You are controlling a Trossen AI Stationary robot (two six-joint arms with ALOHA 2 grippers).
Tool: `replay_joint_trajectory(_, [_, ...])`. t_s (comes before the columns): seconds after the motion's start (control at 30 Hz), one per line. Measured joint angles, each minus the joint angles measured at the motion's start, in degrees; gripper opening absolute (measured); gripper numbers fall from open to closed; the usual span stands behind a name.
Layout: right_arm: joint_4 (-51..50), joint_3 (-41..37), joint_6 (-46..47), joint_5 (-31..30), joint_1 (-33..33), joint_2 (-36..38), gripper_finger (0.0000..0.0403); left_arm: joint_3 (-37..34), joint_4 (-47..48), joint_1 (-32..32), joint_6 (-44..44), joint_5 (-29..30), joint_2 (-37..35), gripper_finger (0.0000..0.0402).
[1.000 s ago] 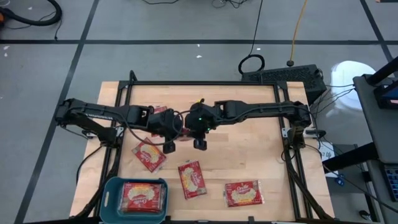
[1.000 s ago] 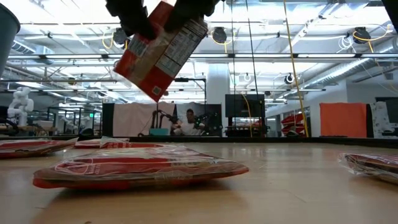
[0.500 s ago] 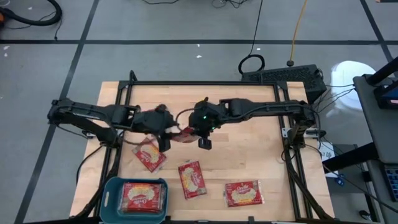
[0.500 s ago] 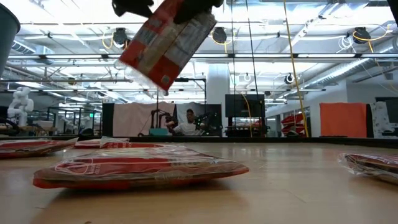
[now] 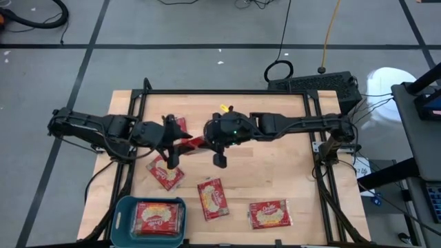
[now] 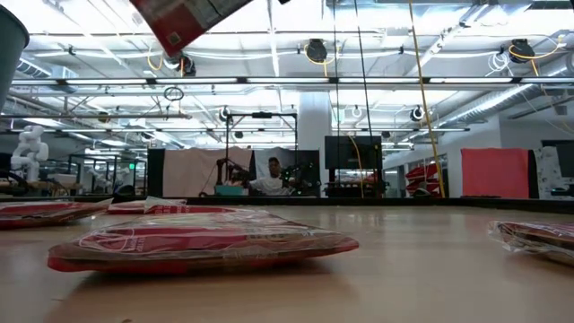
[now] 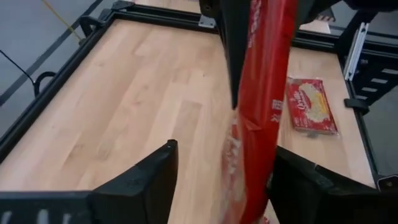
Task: Sort popcorn bags into baskets
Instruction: Put the popcorn sachet into the bin
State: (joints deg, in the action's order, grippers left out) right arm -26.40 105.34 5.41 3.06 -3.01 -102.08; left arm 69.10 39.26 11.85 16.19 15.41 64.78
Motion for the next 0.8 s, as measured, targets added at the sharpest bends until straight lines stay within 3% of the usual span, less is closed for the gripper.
replay_joint_trajectory(0.17, [0.04, 0.00, -0.15, 0.01, -0.15, -0.01, 0.0011, 0.00, -0.27, 1.26, 0.86, 0.18, 0.06, 0.0172])
replay_joint_trajectory(0.5, [-0.21, 0.00, -0.12, 0.25, -0.13, -0.01, 0.0018, 0.00, -0.49, 3.65, 1.81, 0.92, 0.06, 0.0024])
replay_joint_trajectory(0.8, [-0.74, 0.00, 5.91, 2.63, -0.55, 0.43, 0.0094, 1.24, 1.78, 11.33, 11.03, 1.12, 0.08, 0.0026])
